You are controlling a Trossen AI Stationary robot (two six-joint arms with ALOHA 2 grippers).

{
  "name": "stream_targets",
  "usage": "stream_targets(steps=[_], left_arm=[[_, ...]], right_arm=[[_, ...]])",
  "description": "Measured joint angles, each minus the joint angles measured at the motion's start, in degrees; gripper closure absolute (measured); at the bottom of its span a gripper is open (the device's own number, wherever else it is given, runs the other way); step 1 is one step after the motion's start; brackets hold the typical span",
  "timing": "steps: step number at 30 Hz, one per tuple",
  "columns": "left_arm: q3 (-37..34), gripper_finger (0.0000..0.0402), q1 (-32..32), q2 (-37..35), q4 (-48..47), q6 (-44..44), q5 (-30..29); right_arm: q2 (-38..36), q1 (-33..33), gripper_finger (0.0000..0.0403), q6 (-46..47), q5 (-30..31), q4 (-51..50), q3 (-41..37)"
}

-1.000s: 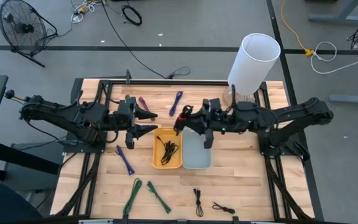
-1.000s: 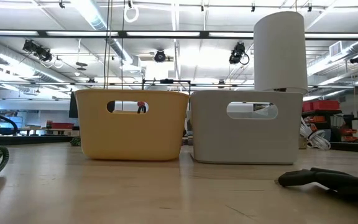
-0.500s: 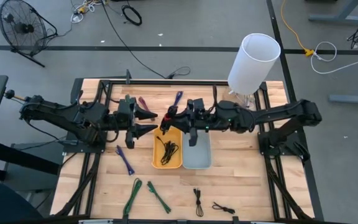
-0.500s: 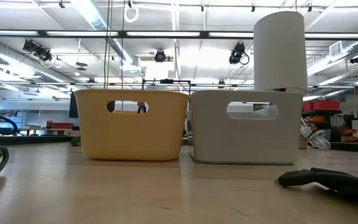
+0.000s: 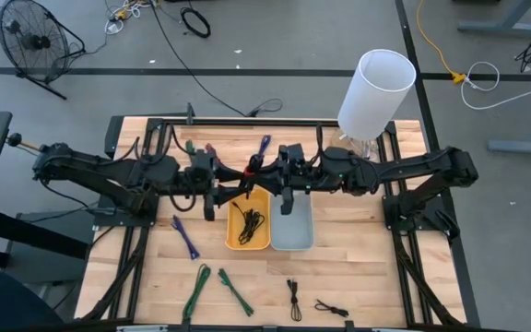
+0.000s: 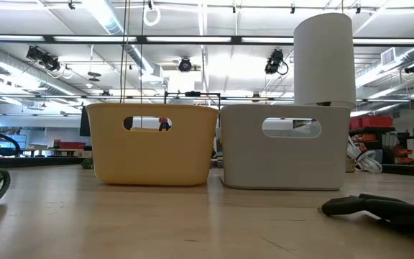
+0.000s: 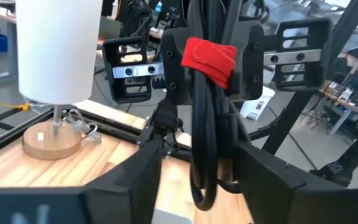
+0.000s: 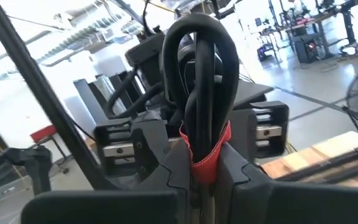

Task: Pick & Place USB Port
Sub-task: Put the black charger cable into the yellow bin

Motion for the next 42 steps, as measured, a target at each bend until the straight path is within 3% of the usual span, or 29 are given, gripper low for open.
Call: stream_targets(steps=[6,10,19,24,32,37,42], left_arm=[[0.0,0.0362,0.6,-0.1,-0.4,-1.2,3.1],[0.0,0.0362,0.7,-0.1,-1.3,-2.1,2.2],[0.0,0.0362,0.7,-0.5,-2.6,-6.5,-0.8],[0.2,0.0362,0.8,-1.9,-8.9,-12.1,-4.2],[-0.1,0.0368,-2.5,-2.6,-28.2,-27.2,-8.4],[-4.7,0.0369,-5.7,-2.0,-28.1,-38.2,-9.7],[-12.7,0.0370,-8.9,-2.0,-21.8,-50.9,-10.0]], right_arm=[[0.0,0.0,0.0378,0.1,-1.0,-0.9,0.0],[0.0,-0.1,0.0373,0.0,-0.9,-1.6,0.0],[-0.9,-0.7,0.0219,0.0,-1.1,-4.2,-0.1],[-2.6,-1.7,0.0175,0.0,-0.4,-10.0,-0.2],[-8.1,-3.5,0.0175,-1.3,3.6,-20.2,-0.2],[-12.2,-4.9,0.0190,-3.4,4.3,-22.6,-0.1],[-15.6,-6.2,0.0201,-6.2,4.4,-24.3,-0.1]])
